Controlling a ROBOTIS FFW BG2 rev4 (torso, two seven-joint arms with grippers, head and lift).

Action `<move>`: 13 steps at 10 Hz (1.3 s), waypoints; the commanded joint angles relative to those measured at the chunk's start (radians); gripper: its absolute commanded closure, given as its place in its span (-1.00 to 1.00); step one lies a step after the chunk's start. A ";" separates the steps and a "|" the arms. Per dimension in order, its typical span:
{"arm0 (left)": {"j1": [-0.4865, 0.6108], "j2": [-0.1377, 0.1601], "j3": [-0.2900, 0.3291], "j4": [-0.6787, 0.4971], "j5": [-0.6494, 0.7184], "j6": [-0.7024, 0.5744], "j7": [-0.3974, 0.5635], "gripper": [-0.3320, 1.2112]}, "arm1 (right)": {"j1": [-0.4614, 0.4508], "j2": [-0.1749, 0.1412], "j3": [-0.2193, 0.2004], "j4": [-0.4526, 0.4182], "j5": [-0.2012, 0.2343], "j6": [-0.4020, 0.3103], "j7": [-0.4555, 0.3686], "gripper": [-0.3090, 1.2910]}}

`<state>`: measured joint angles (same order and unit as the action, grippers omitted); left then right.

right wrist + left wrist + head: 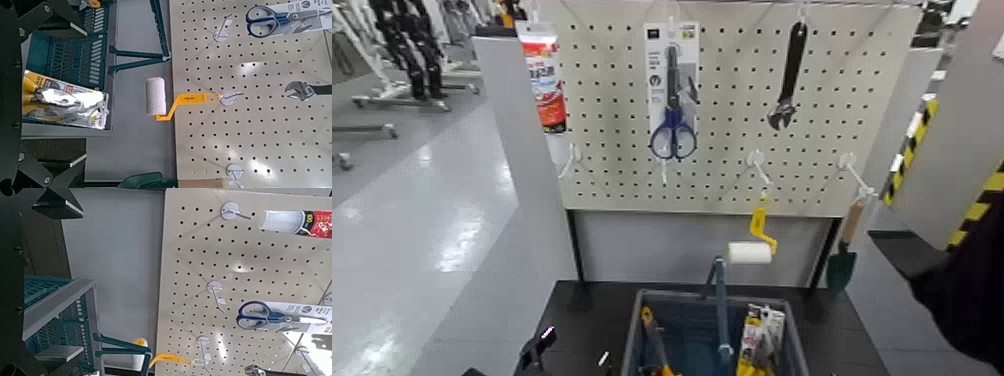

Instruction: Put the black wrench into the crate.

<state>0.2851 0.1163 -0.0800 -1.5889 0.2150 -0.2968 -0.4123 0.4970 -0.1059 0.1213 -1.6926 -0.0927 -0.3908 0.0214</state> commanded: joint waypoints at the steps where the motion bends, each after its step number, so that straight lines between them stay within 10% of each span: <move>1: 0.019 -0.001 0.006 -0.003 0.037 0.024 -0.014 -0.44 | -0.002 0.002 -0.002 0.001 0.005 0.000 0.002 -0.34; 7: 0.016 0.003 0.006 -0.013 0.021 0.051 -0.017 -0.44 | -0.002 0.002 -0.008 -0.015 0.010 0.013 0.011 -0.34; 13: 0.003 0.003 -0.001 -0.005 0.024 0.053 -0.022 -0.44 | -0.081 -0.001 -0.134 -0.153 -0.071 0.231 0.167 -0.35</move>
<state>0.2896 0.1195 -0.0803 -1.5947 0.2390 -0.2439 -0.4338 0.4310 -0.1106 0.0053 -1.8308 -0.1615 -0.1936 0.1828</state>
